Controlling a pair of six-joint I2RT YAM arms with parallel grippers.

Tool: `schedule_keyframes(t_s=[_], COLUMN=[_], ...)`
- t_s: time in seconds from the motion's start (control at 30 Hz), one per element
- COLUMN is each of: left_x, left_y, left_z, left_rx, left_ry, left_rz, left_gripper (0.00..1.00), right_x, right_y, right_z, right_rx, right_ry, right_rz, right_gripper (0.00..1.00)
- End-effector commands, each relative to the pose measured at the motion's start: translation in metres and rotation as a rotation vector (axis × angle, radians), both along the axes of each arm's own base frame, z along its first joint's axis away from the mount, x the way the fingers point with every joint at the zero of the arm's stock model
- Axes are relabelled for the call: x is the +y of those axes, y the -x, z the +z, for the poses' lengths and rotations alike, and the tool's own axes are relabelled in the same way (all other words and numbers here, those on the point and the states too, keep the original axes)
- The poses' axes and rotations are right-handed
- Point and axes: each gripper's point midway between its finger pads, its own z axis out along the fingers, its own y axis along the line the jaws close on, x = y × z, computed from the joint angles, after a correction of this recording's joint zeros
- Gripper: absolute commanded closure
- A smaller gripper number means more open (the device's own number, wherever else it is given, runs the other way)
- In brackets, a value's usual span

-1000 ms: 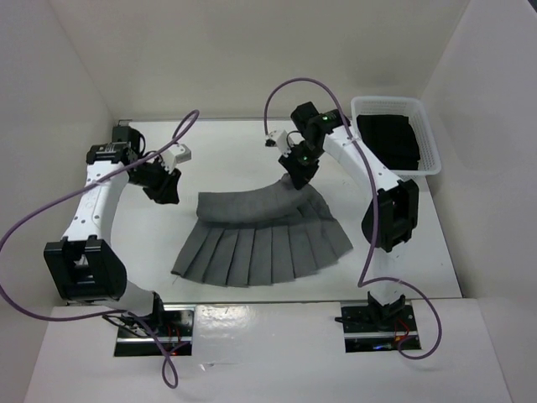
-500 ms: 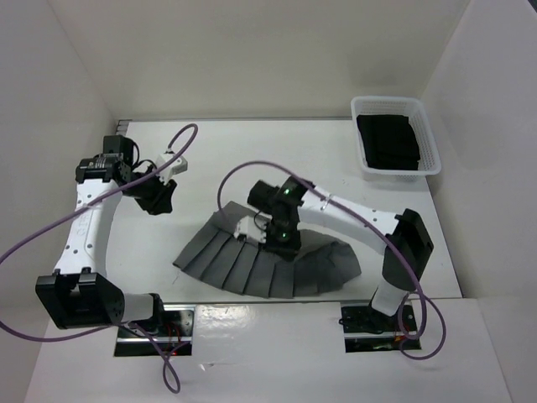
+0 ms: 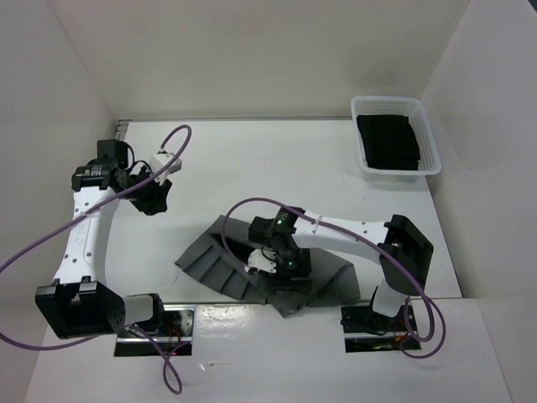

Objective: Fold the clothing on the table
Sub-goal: Fold the skirt

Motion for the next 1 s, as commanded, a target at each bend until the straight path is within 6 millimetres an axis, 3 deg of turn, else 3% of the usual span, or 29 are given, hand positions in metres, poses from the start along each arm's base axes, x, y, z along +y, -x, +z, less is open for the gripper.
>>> schedule_keyframes(t_s=[0.0,0.07,0.17,0.3,0.43,0.53,0.57,0.6,0.67,0.8,0.97], left_x=[0.007,0.009,0.012,0.018,0.024,0.029,0.032,0.032,0.034,0.038,0.044], left_y=[0.005,0.007,0.01,0.009,0.01,0.013,0.011,0.013,0.013,0.011,0.008], left_z=[0.011,0.014,0.015,0.018,0.015,0.004,0.005,0.0,-0.002,-0.011,-0.007], left_rx=[-0.058,-0.08,-0.104,-0.132,-0.138,-0.113,-0.121,-0.101,-0.086,-0.034,-0.05], left_ry=[-0.008,-0.022,-0.029,-0.031,-0.043,-0.052,-0.048,-0.044,-0.034,0.008,0.011], left_rz=[0.045,0.051,0.075,0.116,0.159,0.209,0.227,0.251,0.275,0.327,0.354], left_gripper=[0.56,0.56,0.56,0.55,0.51,0.38,0.31,0.16,0.03,0.0,0.0], right_x=[-0.008,-0.002,0.031,0.057,0.064,0.064,0.063,0.061,0.055,0.052,0.043], right_y=[-0.002,-0.012,-0.044,-0.081,-0.095,-0.094,-0.09,-0.092,-0.083,-0.072,-0.058], right_z=[0.008,0.013,0.033,0.026,0.013,0.005,0.002,-0.002,-0.011,-0.016,-0.014], right_rx=[-0.062,-0.104,-0.228,-0.347,-0.334,-0.285,-0.265,-0.26,-0.217,-0.154,-0.078], right_ry=[0.016,0.007,-0.119,-0.16,-0.154,-0.149,-0.147,-0.135,-0.104,-0.089,-0.054], right_rz=[0.022,0.016,-0.043,-0.112,-0.158,-0.176,-0.176,-0.184,-0.181,-0.157,-0.124], right_gripper=[0.27,0.26,0.23,0.19,0.19,0.18,0.17,0.17,0.16,0.13,0.12])
